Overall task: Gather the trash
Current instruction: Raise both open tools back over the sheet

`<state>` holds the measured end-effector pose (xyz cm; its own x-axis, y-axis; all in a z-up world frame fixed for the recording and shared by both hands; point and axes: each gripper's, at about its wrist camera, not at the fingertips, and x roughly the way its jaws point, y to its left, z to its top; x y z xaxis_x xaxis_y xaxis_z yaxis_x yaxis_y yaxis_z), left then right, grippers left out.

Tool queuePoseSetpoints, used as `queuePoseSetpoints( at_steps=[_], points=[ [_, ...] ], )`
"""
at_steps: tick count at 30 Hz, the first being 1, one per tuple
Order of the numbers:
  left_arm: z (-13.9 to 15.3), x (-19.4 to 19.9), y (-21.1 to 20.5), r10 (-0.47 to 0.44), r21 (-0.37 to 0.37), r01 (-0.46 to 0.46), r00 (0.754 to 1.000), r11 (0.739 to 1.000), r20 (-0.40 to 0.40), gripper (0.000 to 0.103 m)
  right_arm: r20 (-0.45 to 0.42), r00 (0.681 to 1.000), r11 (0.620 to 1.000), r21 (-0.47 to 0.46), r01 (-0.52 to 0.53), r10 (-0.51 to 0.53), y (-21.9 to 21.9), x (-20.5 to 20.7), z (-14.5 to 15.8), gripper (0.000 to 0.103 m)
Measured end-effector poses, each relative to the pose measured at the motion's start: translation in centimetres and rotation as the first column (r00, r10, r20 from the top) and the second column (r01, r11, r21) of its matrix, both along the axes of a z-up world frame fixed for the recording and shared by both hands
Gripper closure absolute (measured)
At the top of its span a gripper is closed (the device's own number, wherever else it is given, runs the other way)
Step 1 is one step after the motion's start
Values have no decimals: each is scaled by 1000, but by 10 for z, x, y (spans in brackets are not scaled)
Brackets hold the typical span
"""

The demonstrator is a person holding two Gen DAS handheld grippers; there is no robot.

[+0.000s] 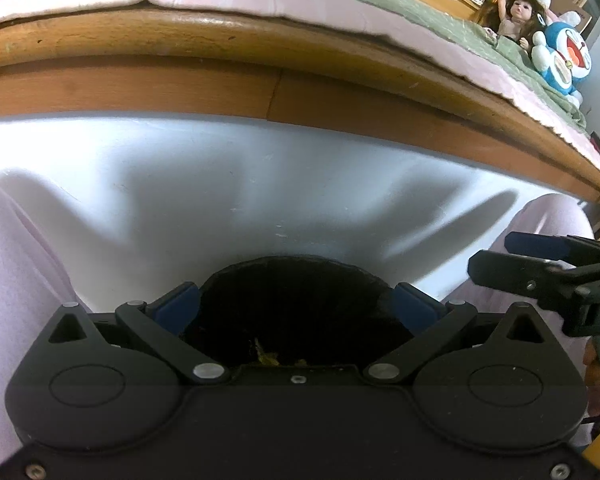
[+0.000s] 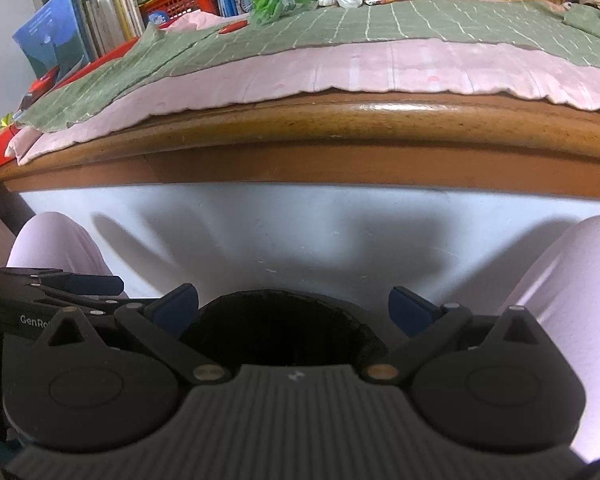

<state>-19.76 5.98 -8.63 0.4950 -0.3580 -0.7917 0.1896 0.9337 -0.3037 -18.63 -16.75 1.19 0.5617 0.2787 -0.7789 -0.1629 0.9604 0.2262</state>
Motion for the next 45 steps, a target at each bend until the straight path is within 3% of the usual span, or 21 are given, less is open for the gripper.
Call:
queuePoseSetpoints(
  at_steps=[9,18,27,36,41,45],
  points=[
    [41,-1,-4,-32,-9,33,995,999,96,0,87,995,999,-16,-46,48,6,-2,34,0],
    [81,12,8,2,4,-3,984,1000,178,0,199,978,998,-40,-52,59,0,10,72,0],
    [107,37,12,30,-50,-20,975,999,219,0,259,964,998,-50,-45,56,-1,42,86,0],
    [149,77,10,16,-16,-11,931,1000,365,0,359,932,999,-33,-39,49,0,89,109,0],
    [161,115,28,50,14,-61,907,998,417,0,406,911,993,120,17,-65,-18,123,129,0],
    [163,162,36,34,92,-88,880,992,474,0,399,912,988,147,37,-93,-21,159,134,0]
  ],
)
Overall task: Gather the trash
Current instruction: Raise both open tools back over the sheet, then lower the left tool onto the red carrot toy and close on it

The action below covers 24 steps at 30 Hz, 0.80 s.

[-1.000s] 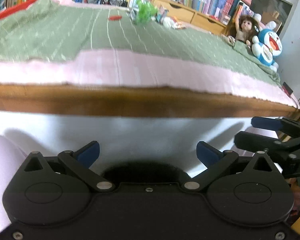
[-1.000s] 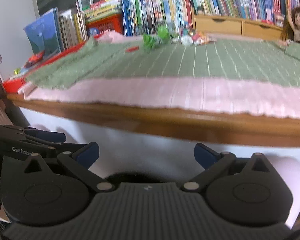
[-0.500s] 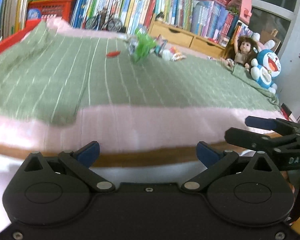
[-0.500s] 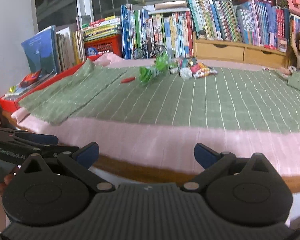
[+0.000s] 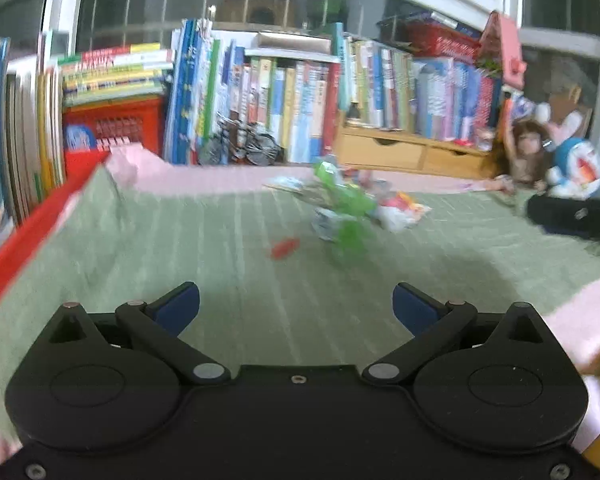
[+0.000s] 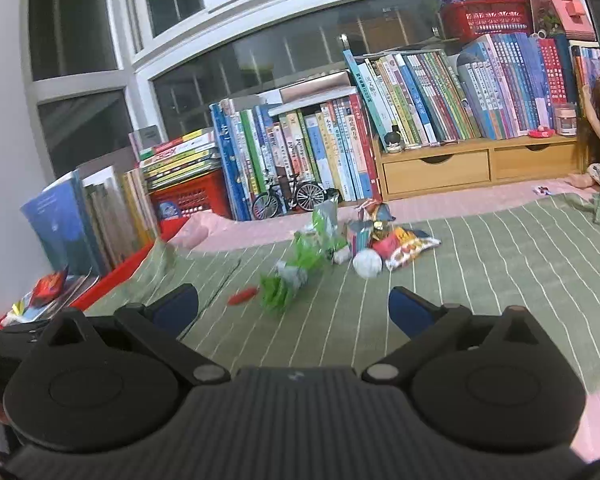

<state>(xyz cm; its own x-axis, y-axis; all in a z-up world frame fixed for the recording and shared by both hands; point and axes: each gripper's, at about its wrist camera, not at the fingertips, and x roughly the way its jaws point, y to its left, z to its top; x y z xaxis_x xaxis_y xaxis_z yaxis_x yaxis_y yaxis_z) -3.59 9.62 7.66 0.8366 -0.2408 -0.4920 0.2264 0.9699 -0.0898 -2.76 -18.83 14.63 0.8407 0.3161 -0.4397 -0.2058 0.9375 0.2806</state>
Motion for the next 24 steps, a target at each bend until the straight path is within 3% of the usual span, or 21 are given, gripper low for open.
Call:
queuePoseSetpoints(
  at_steps=[3,5,7,10,16,21,23,24],
  points=[
    [-6,36,1,9,64,-11,1000,998,30,2,-6,1000,1000,14,-10,10,4,20,-1,0],
    [-10,61,3,8,65,-9,1000,998,26,12,-5,1000,1000,19,-14,14,8,29,-3,0],
    [-17,87,1,-9,73,9,1000,997,-1,27,-8,1000,1000,14,-13,13,13,38,-9,0],
    [-30,115,-3,-33,110,37,999,993,-34,38,-38,999,1000,1,-15,15,18,51,-20,0],
    [-49,128,-14,-78,134,88,994,987,-80,38,-90,996,1000,-22,-20,18,20,75,-43,0],
    [-50,120,-25,-50,45,55,992,997,-113,37,-115,993,1000,24,0,3,13,80,-56,0],
    [-49,121,-27,-21,22,23,995,999,-100,60,-114,993,999,42,-1,6,10,79,-58,0],
    [-49,123,-25,-2,-2,2,995,1000,-102,89,-111,994,999,42,1,4,8,76,-58,0]
  ],
)
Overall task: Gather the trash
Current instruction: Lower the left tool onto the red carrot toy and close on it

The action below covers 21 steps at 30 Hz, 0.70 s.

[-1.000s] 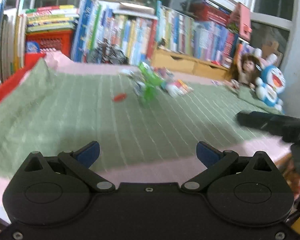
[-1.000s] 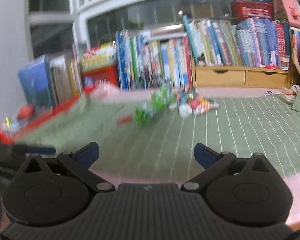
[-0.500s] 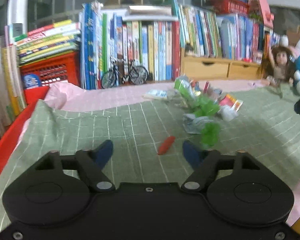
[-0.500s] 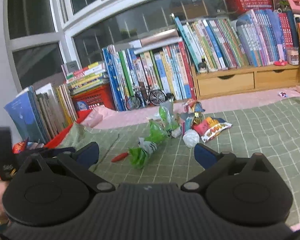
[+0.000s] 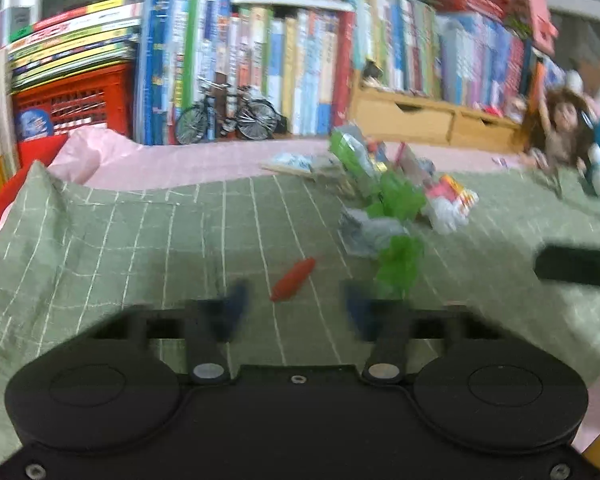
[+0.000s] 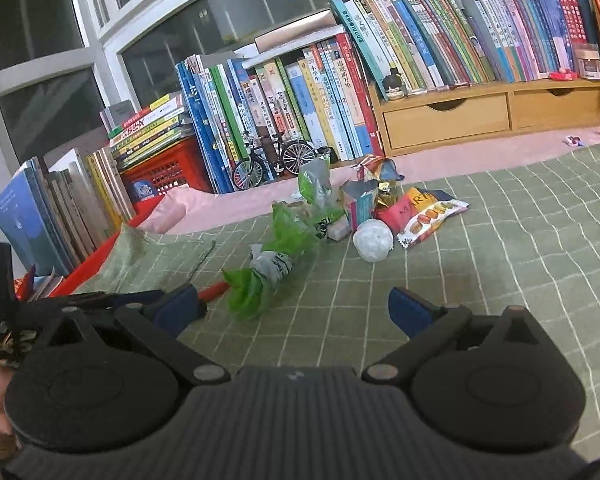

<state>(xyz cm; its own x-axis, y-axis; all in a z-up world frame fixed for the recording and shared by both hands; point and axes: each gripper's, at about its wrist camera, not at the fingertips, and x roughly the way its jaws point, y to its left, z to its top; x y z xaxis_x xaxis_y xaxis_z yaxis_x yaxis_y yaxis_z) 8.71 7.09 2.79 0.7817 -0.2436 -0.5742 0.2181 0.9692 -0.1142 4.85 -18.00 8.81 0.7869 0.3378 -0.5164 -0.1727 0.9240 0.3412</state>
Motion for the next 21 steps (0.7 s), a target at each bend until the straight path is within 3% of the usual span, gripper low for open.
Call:
queuePoseSetpoints(
  at_steps=[1,3,9,17,21],
  points=[
    [0,2,3,9,-35,-10,1000,999,-12,99,3,1000,1000,-5,2,-2,-1,-1,1,0],
    [-2,7,5,-1,-87,-2,1000,996,-30,96,13,1000,1000,-25,6,-6,-3,-6,1,0],
    [-10,10,-14,-43,-29,42,997,999,-66,96,9,1000,999,-52,14,-14,-12,-8,-4,0],
    [-12,27,-12,76,134,-68,996,989,-54,94,4,1000,999,-39,18,-18,-21,-9,-9,0],
    [-11,40,-4,97,139,-88,994,986,-57,93,4,1000,998,-54,27,-27,-24,-9,-12,0]
  ],
)
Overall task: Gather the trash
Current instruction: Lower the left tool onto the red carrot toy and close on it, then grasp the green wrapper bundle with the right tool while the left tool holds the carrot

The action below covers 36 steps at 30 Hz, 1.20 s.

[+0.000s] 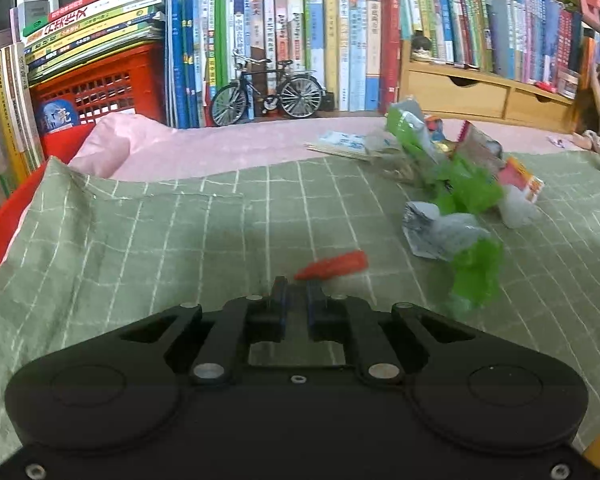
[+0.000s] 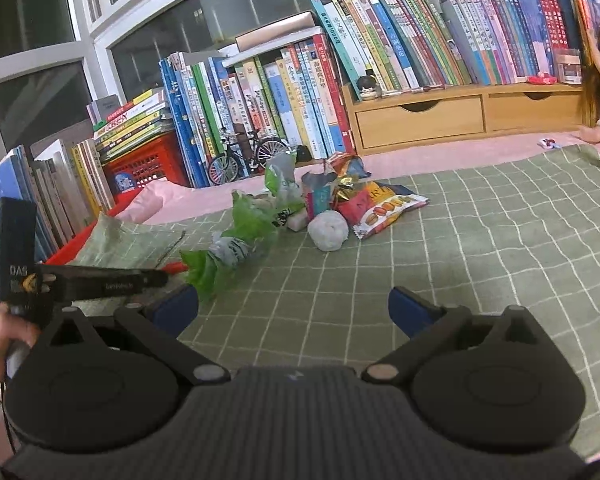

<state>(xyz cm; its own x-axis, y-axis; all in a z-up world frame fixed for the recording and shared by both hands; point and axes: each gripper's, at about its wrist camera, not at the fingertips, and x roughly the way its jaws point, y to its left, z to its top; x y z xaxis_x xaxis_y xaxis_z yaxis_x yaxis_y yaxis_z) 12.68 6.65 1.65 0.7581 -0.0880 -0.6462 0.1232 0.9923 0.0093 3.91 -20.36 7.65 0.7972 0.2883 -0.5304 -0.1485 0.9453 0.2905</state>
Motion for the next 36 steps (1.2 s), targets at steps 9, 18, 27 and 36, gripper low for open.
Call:
queuePoseSetpoints(
  at_steps=[9,18,27,36],
  points=[
    [13,-20,-21,35,-53,-30,996,998,81,32,-25,1000,1000,22,10,-9,-6,2,-9,0],
    [-4,-10,-31,147,-74,-145,989,987,22,34,-18,1000,1000,-7,17,-17,-10,0,-10,0],
    [-5,-2,-31,168,-96,-165,986,982,21,51,-32,999,1000,15,20,-19,-12,1,-15,0],
    [-4,-2,-29,137,-116,-133,990,984,26,61,-33,999,999,32,14,-13,-9,2,-19,0]
  ],
)
